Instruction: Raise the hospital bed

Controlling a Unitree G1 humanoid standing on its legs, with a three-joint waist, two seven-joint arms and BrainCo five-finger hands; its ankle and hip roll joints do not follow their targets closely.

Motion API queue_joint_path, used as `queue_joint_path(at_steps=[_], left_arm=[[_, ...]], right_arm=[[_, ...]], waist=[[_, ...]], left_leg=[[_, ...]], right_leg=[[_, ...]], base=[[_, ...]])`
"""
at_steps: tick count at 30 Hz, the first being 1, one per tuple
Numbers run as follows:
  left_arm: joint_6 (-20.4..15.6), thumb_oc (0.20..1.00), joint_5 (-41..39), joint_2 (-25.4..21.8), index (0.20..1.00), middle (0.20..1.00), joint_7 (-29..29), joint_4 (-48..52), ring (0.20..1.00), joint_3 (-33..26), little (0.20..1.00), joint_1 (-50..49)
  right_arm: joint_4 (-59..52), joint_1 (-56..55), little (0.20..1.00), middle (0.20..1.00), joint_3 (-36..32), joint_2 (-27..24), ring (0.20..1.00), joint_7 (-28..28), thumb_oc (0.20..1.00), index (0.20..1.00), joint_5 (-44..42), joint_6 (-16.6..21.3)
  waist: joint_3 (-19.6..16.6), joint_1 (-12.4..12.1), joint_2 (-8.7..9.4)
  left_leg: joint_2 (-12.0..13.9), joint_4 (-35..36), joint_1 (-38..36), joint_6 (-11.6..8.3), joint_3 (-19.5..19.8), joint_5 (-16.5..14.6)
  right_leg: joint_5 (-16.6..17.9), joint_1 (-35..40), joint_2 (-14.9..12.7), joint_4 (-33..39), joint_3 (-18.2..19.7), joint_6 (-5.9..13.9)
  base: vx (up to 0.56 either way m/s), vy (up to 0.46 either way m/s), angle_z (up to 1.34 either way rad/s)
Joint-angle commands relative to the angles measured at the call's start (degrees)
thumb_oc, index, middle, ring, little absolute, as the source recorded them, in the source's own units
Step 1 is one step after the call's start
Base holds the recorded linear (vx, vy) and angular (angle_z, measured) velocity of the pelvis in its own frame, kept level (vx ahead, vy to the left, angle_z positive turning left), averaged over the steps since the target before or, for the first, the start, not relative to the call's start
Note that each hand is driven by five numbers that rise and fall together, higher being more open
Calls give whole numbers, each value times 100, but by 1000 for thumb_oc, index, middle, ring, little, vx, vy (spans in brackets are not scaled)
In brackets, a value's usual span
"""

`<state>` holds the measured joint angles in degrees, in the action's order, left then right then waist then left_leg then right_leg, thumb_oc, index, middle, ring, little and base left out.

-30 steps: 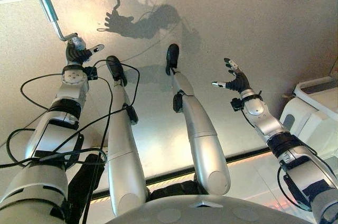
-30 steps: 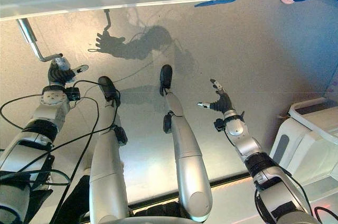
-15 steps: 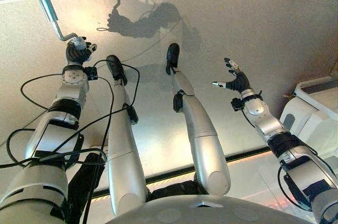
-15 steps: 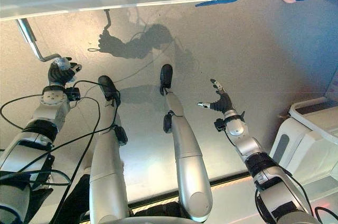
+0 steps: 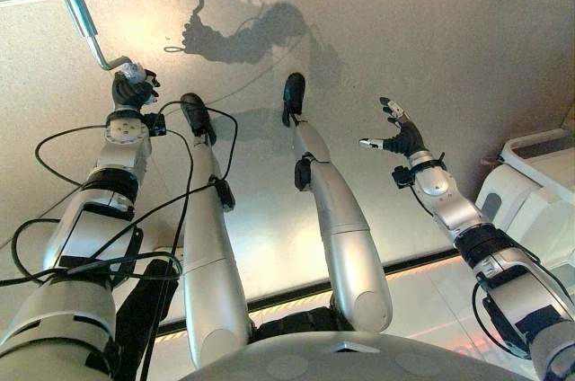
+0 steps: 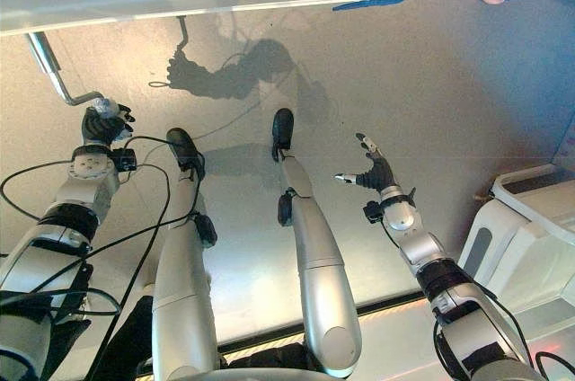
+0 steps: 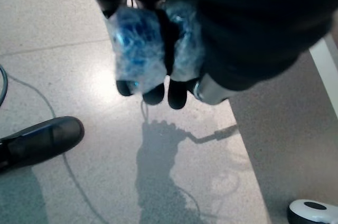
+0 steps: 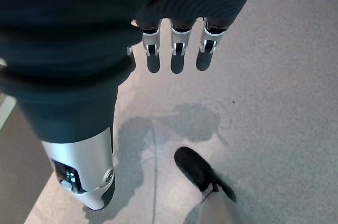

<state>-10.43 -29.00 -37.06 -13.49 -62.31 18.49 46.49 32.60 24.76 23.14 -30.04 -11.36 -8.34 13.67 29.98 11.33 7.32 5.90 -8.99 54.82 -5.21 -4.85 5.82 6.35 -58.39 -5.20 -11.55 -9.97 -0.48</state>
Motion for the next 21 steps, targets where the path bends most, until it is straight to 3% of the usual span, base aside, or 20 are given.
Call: queue_joint_path(at_steps=[1, 11, 21], left_arm=[[-34, 200, -34, 38, 200, 200, 17, 143, 200, -72, 200, -134], [-18, 200, 368, 129, 200, 200, -17, 306, 200, 268, 200, 76], [-39, 200, 987, 668, 200, 200, -98, 873, 200, 1141, 200, 690]], right_arm=[[-256, -328, 1000, 1000, 22, -280, 1000, 20, 1000, 1000, 113, 103], [-266, -354, 1000, 1000, 167, -270, 1000, 61, 1000, 1000, 104, 98], [-300, -303, 1000, 1000, 491, -263, 1000, 74, 1000, 1000, 222, 52]], waist=[[-19, -30, 81], [-19, -4, 63], [-19, 202, 116]], left_leg=[[-197, -264, 129, 149, 65, -79], [-183, -255, 78, 121, 33, -63], [-42, -156, -183, 42, -132, -18]], right_leg=[[81, 227, 8, 88, 71, 830], [55, 215, 5, 9, 100, 815], [-6, 225, 121, -127, 231, 781]], base=[[0, 0, 0], [0, -7, 0], [-1, -62, -3]])
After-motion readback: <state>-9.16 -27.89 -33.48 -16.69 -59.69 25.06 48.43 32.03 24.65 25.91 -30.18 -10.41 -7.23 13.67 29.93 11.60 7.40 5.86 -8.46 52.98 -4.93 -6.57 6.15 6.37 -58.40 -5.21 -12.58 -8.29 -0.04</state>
